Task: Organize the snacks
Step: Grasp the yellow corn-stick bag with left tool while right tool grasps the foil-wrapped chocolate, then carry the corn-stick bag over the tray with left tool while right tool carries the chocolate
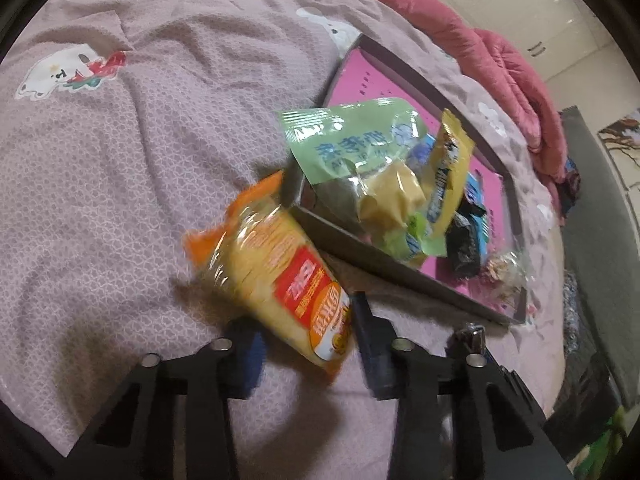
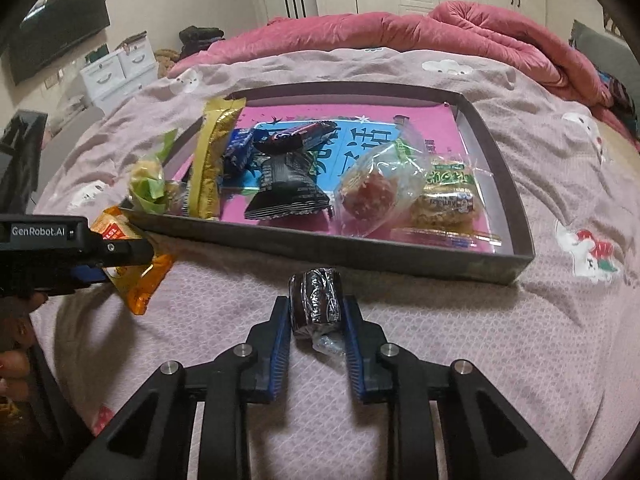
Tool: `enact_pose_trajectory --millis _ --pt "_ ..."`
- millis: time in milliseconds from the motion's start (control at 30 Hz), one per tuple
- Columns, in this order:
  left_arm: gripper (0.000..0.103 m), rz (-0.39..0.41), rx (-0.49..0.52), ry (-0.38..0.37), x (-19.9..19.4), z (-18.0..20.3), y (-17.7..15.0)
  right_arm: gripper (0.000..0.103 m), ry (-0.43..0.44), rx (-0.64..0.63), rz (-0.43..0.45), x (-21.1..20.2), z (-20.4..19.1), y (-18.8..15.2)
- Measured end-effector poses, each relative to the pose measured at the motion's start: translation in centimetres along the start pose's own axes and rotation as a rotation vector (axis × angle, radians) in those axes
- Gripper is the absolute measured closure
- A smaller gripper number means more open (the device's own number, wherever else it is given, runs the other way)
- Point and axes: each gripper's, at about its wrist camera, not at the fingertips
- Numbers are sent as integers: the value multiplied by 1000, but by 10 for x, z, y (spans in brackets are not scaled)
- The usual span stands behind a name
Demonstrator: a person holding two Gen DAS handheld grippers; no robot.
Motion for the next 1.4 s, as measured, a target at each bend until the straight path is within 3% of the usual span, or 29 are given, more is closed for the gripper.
enact_pose_trajectory --millis 233,833,1400 --pt "78 48 98 -25 -25 8 -7 77 33 31 43 -19 2 4" --pt "79 233 268 1 -84 38 -10 77 66 57 155 -48 4 17" --pt "79 219 355 -24 -59 83 4 77 35 86 210 -52 16 32"
Point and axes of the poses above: each gripper's, at about its wrist camera, not at the fingertips, and x roughly the way its jaws point, z to its right, y to its top, and after that the axes turned 1 degree about x, right-handed
